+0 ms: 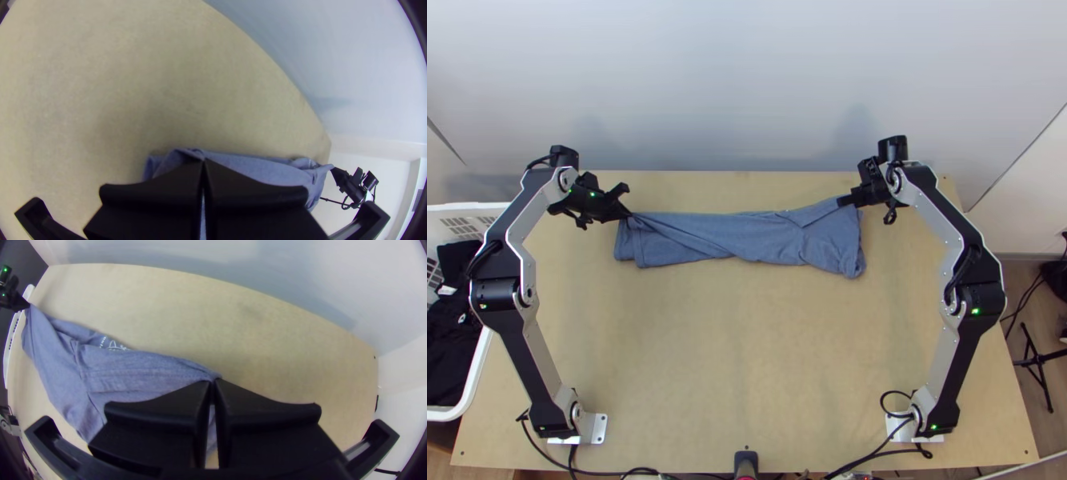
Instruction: Fold the t-shirt
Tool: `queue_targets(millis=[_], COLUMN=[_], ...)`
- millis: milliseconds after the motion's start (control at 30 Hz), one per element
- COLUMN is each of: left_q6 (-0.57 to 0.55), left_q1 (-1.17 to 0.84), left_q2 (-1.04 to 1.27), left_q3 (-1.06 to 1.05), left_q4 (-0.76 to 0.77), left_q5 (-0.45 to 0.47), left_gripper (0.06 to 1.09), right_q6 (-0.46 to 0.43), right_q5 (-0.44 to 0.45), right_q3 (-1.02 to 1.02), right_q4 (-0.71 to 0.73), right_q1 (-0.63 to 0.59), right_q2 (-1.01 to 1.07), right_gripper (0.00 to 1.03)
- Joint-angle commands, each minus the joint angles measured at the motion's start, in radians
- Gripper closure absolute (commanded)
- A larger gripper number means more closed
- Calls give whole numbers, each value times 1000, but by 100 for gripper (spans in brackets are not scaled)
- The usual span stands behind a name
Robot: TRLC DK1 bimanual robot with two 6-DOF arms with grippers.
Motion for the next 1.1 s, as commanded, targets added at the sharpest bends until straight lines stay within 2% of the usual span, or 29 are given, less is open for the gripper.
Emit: queue_targets(millis=[0, 33, 67, 100, 133, 167, 200, 233, 333, 600, 733, 900, 1067], left_q6=[40, 46, 48, 51, 52, 52, 52, 51, 48, 37, 45, 69, 108], left_q1=[-7, -16, -26, -35, -41, -49, -55, -59, -67, -52, -24, 19, 42], left_q2=[5, 2, 1, -1, -5, -13, -25, -44, -101, -182, -208, -234, -216], left_q3=[-32, -37, -40, -40, -40, -40, -40, -46, -60, -95, -144, -268, -325], left_q4=[-6, -9, -21, -33, -38, -46, -49, -47, -47, -50, -43, 51, 106], left_q5=[-2, -2, -2, 0, -2, -2, -2, -2, 9, 15, 33, 58, 64], left_gripper=[105, 101, 85, 58, 31, 14, 11, 11, 11, 11, 11, 12, 12], right_q6=[-43, -48, -46, -45, -40, -28, -9, 0, 17, 47, 49, 52, 69], right_q5=[10, 10, 10, 10, 10, 10, 10, 10, 9, -11, -43, -57, -56], right_q3=[-50, -53, -51, -50, -54, -57, -61, -59, -62, -62, -38, -53, -105], right_q4=[-4, -4, -4, -7, -19, -32, -36, -50, -93, -33, -56, -144, -173], right_q1=[0, 10, 18, 24, 29, 29, 29, 29, 18, -99, -142, -131, -62], right_q2=[30, 33, 41, 45, 45, 41, 34, 25, -22, -242, -318, -398, -473], right_gripper=[100, 100, 100, 93, 74, 48, 19, 2, 3, 3, 3, 3, 3])
